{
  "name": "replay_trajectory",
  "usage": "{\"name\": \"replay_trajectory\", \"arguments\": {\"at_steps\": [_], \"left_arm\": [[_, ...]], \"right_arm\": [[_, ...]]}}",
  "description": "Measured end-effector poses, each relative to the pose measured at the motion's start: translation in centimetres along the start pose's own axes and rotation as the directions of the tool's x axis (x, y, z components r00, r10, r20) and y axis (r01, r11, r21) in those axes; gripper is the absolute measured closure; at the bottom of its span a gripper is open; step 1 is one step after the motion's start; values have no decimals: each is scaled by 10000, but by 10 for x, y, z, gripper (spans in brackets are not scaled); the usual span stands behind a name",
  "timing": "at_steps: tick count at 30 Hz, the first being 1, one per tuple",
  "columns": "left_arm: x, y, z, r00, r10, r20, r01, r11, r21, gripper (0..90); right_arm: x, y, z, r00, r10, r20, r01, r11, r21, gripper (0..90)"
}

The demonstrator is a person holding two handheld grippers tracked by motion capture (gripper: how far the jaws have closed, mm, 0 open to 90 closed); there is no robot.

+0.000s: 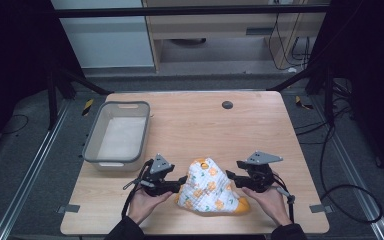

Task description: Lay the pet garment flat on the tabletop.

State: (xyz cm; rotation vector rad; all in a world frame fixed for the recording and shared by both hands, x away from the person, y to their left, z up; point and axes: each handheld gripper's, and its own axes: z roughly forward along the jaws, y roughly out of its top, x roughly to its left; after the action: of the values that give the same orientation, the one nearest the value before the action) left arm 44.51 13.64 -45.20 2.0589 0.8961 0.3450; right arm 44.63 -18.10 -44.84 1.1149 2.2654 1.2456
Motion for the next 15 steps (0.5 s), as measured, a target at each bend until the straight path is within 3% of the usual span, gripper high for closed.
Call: {"name": "replay_trajectory", "arguments": {"at_steps": [9, 15], "left_arm": [[-6, -8, 17, 9996, 196, 190, -208, 9977, 649, 356], [-6, -13, 26, 9989, 179, 427, -217, 9957, 906, 371]], "right_arm": [[9, -9, 19, 9993, -185, -315, 205, 9977, 653, 438], [14, -14, 30, 9984, -249, -500, 300, 9942, 1031, 488]]}}
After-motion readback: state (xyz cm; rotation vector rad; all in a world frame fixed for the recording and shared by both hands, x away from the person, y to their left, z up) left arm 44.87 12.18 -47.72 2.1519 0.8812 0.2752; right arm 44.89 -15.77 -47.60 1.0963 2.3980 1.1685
